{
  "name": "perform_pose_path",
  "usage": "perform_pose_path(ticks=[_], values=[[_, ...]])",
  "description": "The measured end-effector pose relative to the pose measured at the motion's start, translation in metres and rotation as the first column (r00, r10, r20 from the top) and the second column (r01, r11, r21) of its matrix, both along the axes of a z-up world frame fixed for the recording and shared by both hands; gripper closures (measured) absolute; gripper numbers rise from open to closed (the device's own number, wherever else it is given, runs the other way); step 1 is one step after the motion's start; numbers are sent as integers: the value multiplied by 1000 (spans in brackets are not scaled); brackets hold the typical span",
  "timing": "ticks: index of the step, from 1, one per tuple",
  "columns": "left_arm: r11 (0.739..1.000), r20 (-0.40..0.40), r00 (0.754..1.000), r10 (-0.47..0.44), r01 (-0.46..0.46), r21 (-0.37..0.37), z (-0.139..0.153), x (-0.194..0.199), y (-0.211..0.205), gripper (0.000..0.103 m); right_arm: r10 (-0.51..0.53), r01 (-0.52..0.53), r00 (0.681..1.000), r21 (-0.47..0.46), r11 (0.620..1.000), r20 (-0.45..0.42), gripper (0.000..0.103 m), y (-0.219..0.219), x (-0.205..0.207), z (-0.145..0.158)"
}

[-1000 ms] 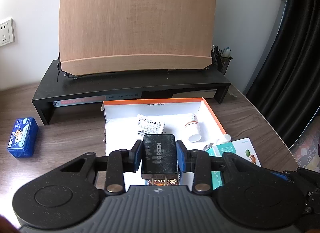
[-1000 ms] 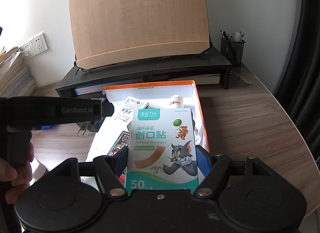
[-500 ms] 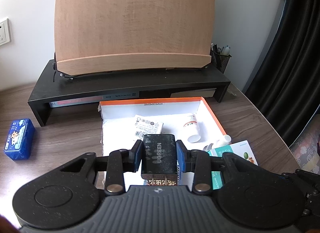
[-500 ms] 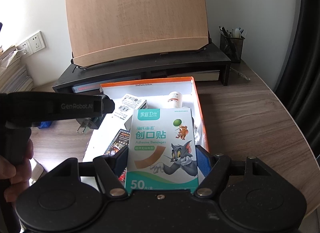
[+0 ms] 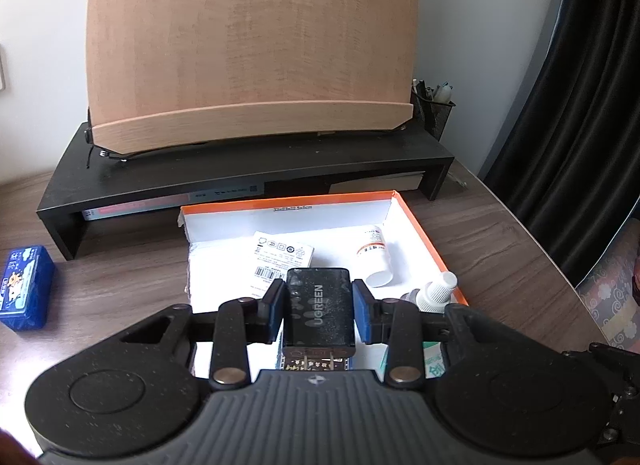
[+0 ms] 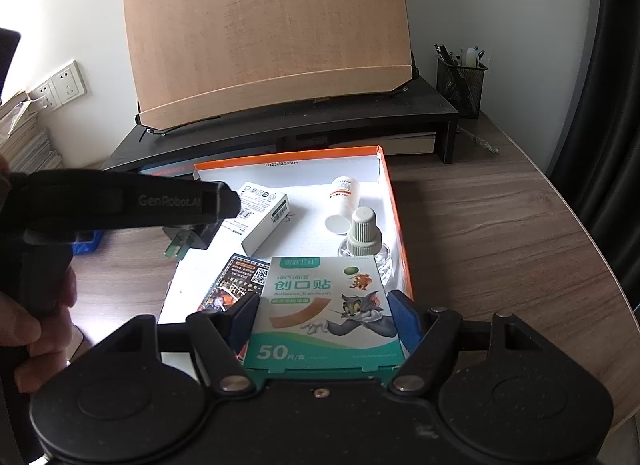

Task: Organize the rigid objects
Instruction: 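Lower the bandage box in the right gripper into the tray while the left lowers the charger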

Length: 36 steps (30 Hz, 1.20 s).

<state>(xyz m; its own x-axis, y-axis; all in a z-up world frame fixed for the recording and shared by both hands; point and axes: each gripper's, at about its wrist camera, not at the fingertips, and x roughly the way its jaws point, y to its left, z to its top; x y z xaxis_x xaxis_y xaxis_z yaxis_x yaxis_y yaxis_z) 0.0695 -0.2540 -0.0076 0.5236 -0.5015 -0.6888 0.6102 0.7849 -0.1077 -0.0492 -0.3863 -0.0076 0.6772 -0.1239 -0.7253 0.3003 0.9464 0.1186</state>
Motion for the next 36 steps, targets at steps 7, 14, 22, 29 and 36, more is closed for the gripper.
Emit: perform_pose_path(ticks=[7,14,22,29,36], values=[[1000,-1,1000,-25,25,10,-3,5,-12,67,18,-18,1000,5,1000,-25,18,0,1,-4],[998,-4,999,-53,53,24,-8,10,-27,67,41,-40,998,15,999,-42,14,-1,-6,-6],[995,-15,996,-91,92,38,-14,12,-44,67,51,-50,999,32,998,-9,6,-4,-20,-2],[992,-26,993,-111,113,52,-20,11,-54,67,37,-37,999,47,998,1,4,-8,-32,-1],[989,-52,990,-128,131,67,-27,14,-63,67,8,-9,1000,29,1000,30,4,-11,-40,3]])
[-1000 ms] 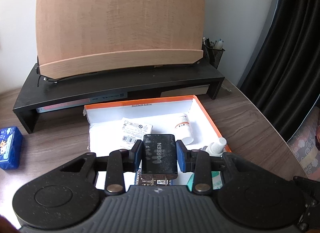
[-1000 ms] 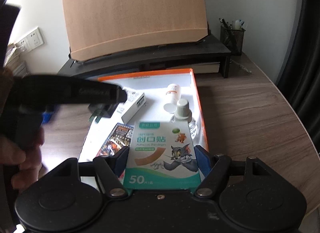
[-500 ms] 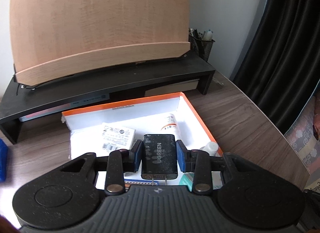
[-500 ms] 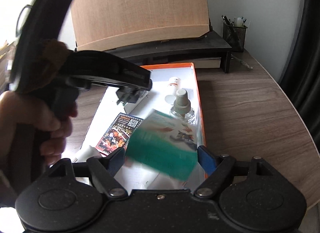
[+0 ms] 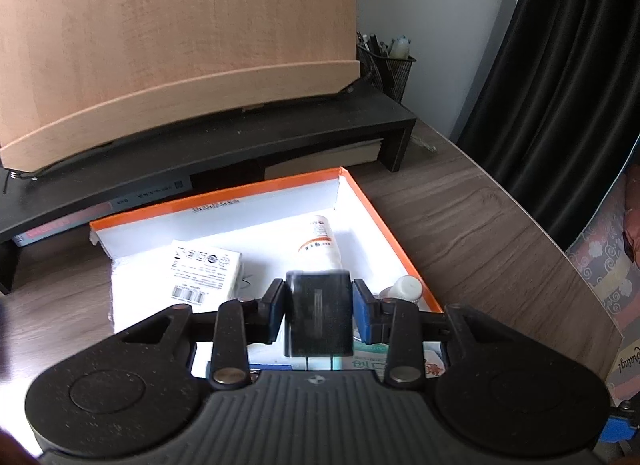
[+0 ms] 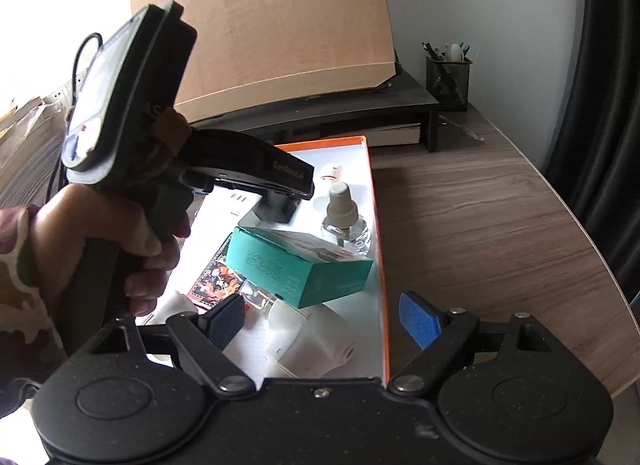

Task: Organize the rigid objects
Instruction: 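Lower the bandage box in the right gripper into the tray while the left lowers the charger, then open both grippers and move them toward the blue tissue pack and white adapter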

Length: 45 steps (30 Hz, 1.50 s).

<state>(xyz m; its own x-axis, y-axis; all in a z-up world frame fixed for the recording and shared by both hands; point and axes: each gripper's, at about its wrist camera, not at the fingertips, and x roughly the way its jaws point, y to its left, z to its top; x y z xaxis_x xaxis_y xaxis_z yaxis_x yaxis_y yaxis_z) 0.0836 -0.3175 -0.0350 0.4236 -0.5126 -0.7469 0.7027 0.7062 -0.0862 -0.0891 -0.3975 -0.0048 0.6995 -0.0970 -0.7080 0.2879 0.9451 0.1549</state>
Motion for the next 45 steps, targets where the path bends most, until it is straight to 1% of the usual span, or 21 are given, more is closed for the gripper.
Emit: perform_pose_path(ticks=[1,3,6,8,10,11,12,13,15,18,24,29,35,42,45], values=[[1000,-5,1000,0,0,0,0,0,0,66,-1,1,1000,-4,1000,3,4,0,-1,1],[1000,-8,1000,2,-2,-10,2,0,1,56,-9,9,1000,-25,1000,14,4,2,-3,3],[1000,5,1000,15,-15,-9,6,-3,7,54,-9,11,999,-36,999,44,4,5,-5,9],[999,3,999,40,-40,-15,11,-5,15,38,-17,21,997,-54,998,71,4,8,-6,13],[998,15,998,65,-65,-20,18,-7,24,30,-21,28,995,-75,997,98,4,11,-6,17],[997,18,997,75,-75,-16,21,-8,29,23,-24,33,994,-81,996,111,4,13,-5,20],[996,24,996,89,-88,-14,24,-8,35,20,-25,35,992,-82,996,123,4,14,-4,22],[995,34,994,104,-103,-16,27,-9,41,18,-25,36,991,-81,996,133,4,15,-3,24],[990,50,989,139,-139,-7,32,-10,51,11,-25,37,989,-82,996,144,4,18,0,28],[983,55,982,182,-183,1,36,-8,68,7,-2,15,989,-85,996,151,4,26,6,31],[962,36,961,274,-274,8,36,-2,108,6,89,-76,985,-91,993,149,4,50,24,34],[938,31,938,345,-346,17,35,1,138,6,168,-154,976,-99,983,142,4,73,40,33],[910,24,910,414,-414,13,34,3,170,5,259,-246,957,-105,964,133,4,98,56,32],[873,5,873,487,-487,12,31,4,204,4,338,-326,934,-107,939,117,4,126,69,29],[862,3,862,506,-506,16,30,6,215,4,365,-355,925,-103,929,106,4,136,75,27]])
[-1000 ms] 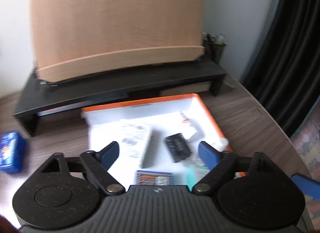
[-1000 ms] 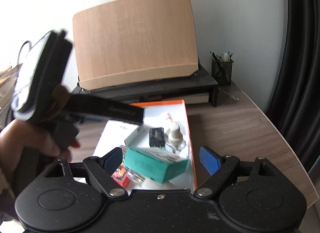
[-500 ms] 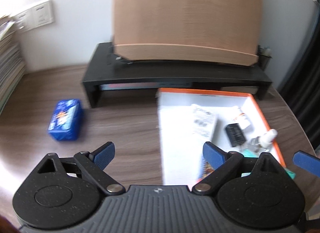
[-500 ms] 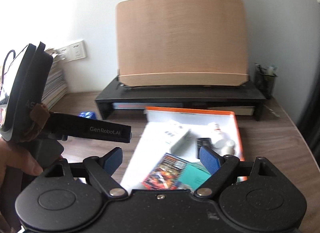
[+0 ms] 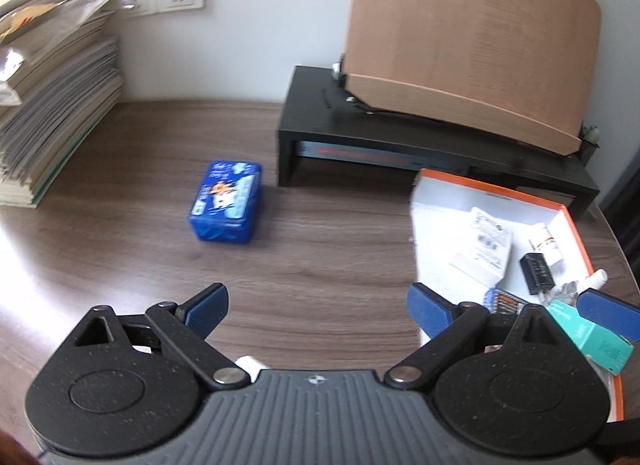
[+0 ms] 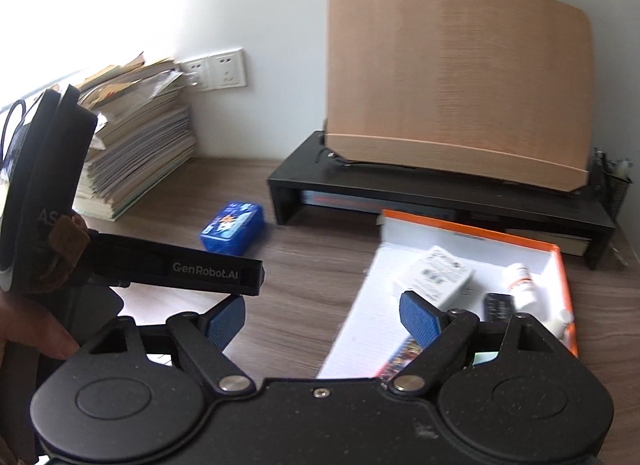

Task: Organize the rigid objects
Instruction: 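Open both grippers and move them toward the blue tissue pack and white adapter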

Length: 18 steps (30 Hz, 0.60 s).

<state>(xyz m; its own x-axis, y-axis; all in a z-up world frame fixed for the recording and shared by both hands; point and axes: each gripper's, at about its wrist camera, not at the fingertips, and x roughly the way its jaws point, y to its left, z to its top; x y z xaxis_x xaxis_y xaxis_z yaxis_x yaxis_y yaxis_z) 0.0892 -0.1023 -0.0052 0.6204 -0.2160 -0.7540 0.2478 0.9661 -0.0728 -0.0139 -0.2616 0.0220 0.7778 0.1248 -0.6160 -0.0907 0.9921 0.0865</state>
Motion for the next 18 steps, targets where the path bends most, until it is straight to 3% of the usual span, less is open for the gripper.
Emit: perform_pose_path(ticks=[18], values=[[997,-8,997,73,-73,6,-1,9,49,4,89,-89,995,0,996,-36,4,52,22,-8]])
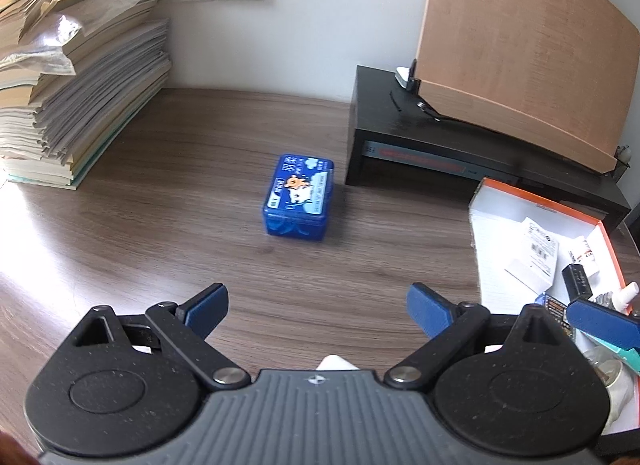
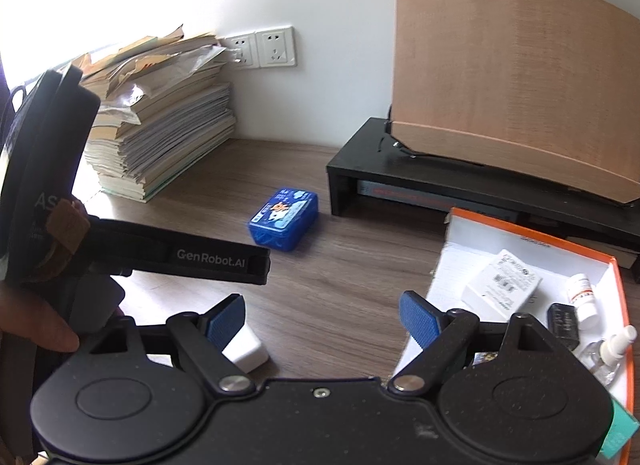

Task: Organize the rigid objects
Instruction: 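Open both grippers and move them toward the blue tissue pack and white adapter, then grasp the blue tissue pack with the left gripper while the right grasps the white adapter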

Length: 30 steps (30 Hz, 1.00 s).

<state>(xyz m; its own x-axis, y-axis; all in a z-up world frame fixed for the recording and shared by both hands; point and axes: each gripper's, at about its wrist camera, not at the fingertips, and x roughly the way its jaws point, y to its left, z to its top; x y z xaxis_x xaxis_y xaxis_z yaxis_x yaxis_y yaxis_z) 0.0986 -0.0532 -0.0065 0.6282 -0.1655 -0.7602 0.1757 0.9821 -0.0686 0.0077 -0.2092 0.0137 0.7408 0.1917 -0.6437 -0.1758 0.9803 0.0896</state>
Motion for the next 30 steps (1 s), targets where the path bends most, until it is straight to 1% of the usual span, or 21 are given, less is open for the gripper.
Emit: perform_pose_path(ticks=[6,12,16,19,22,23,26,30], values=[[1000,-16,1000,13,-13,13,-5,9,19,4,22,-22,999,4,1000,-39,4,20,7,-14],[1000,-32,999,24,-24,20,-10,22,41,4,77,-77,989,0,997,-123,4,46,18,-44],[1000,-46,999,15,-14,23,-16,29,51,4,86,-89,981,-6,996,-175,4,61,24,-64],[1000,-59,998,1,0,24,-22,34,56,4,73,-76,978,-8,997,-196,6,69,29,-76],[1000,-68,998,-14,16,23,-27,40,58,4,56,-60,976,-10,998,-212,15,74,36,-87],[1000,-70,997,-21,22,22,-29,43,59,4,49,-54,976,-15,998,-211,23,75,38,-89],[999,-76,996,-41,42,14,-34,52,58,4,26,-35,982,-49,998,-189,39,76,43,-92],[997,-73,995,-75,75,-1,-40,70,49,4,-55,46,984,-55,997,-172,39,63,54,-93]])
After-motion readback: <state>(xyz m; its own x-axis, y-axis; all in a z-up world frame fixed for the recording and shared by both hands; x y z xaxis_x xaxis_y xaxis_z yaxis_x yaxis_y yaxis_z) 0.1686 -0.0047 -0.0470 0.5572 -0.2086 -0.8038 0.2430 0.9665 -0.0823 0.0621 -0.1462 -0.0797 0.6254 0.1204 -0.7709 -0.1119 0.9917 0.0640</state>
